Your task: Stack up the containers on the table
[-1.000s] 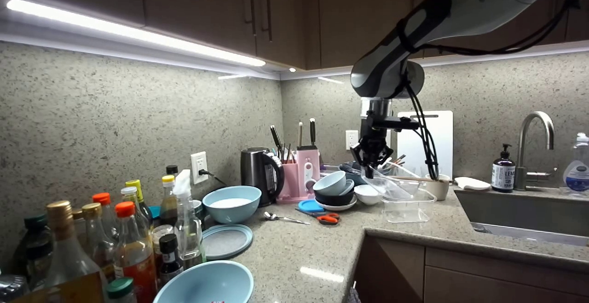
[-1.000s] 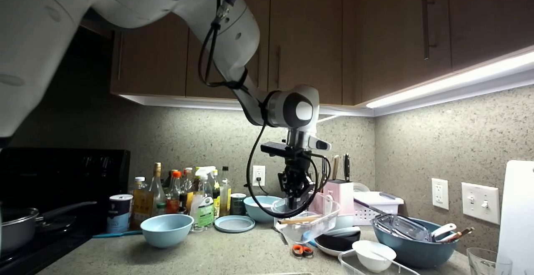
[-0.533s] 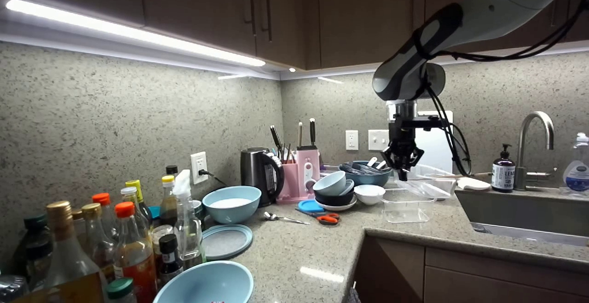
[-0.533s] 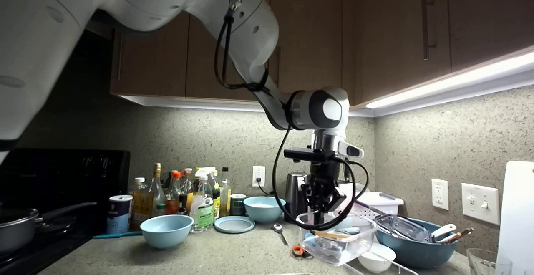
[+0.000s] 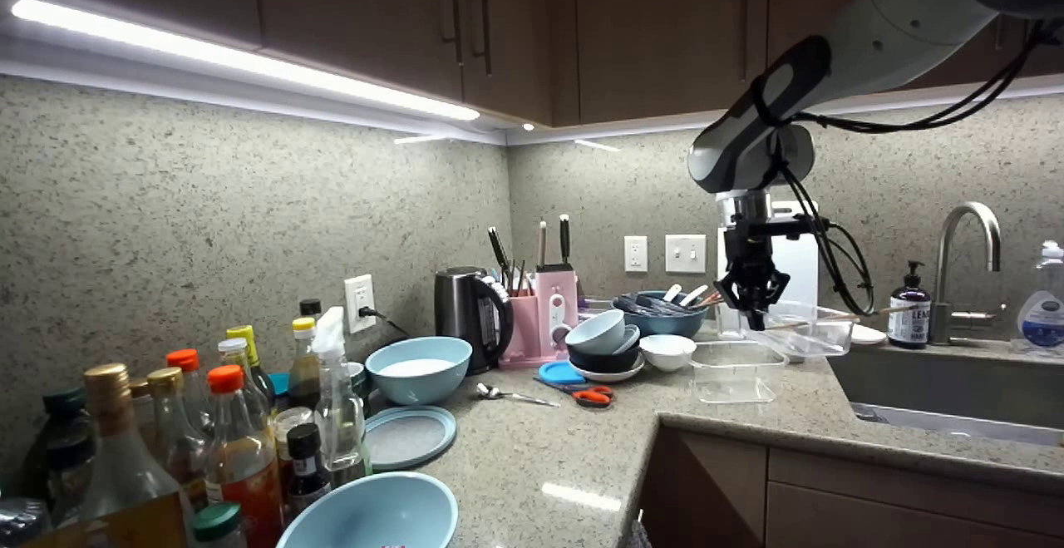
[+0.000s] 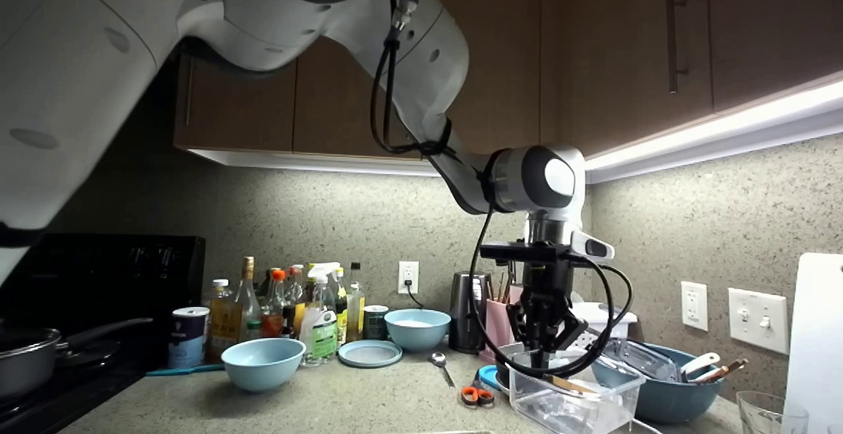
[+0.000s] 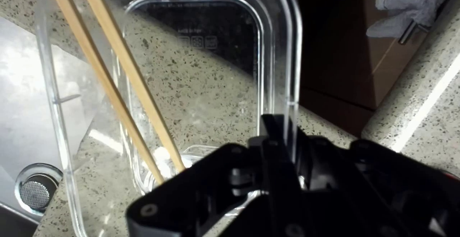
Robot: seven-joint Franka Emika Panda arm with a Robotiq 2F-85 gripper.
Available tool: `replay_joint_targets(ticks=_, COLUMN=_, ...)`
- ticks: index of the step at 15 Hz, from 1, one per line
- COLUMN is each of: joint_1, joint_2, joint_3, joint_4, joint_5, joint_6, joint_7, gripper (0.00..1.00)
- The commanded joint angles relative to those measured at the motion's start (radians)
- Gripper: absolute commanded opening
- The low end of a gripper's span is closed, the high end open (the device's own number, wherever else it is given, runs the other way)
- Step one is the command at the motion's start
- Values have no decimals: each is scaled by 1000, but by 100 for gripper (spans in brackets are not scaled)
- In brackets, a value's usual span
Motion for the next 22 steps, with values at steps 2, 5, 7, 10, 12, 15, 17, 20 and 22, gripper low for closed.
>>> replay_joint_targets(ticks=2, joint_1=-6, joint_2=26, joint_3=18, joint_4=27, joint_5=-41, joint_6=-3, joint_7=-89, gripper=2)
replay_joint_targets(ticks=5, joint_1=-7, joint_2=62, joint_3=30, joint_4=71, joint_5=-111, joint_6=9, joint_7=-202, gripper=2)
replay_joint_targets(ticks=7, joint_1=-10, joint_2=89, joint_3=38, joint_4=113, joint_5=-149, joint_6=6, joint_7=-276, gripper=2)
replay_joint_targets(ticks=10, joint_1=-16, joint_2=136, joint_3=53, joint_4=188, joint_5=-123, joint_6=0, joint_7=-278, gripper=2)
replay_joint_targets(ticks=12, joint_1=-10, joint_2=121, joint_3=50, joint_4=159, joint_5=-130, joint_6=6, joint_7=-245, gripper=7)
replay_joint_targets(ticks=15, joint_1=-7, joint_2=144, joint_3=50, joint_4=190, joint_5=-121, joint_6=6, joint_7=-188, gripper=7)
replay_joint_targets(ticks=17, joint_1=-20, joint_2=155, joint_3=59, joint_4=203, joint_5=-138, joint_6=-10, joint_7=-280, gripper=2)
replay_joint_targets(ticks=20, joint_1=-46, joint_2=190, joint_3=72, joint_4=256, joint_5=-168, joint_6=-49, joint_7=-458, gripper=2)
replay_joint_targets(ticks=22, joint_1=-66, joint_2=237, joint_3=82, joint_4=334, joint_5=-167, joint_6=-131, joint_7=-556, gripper=2)
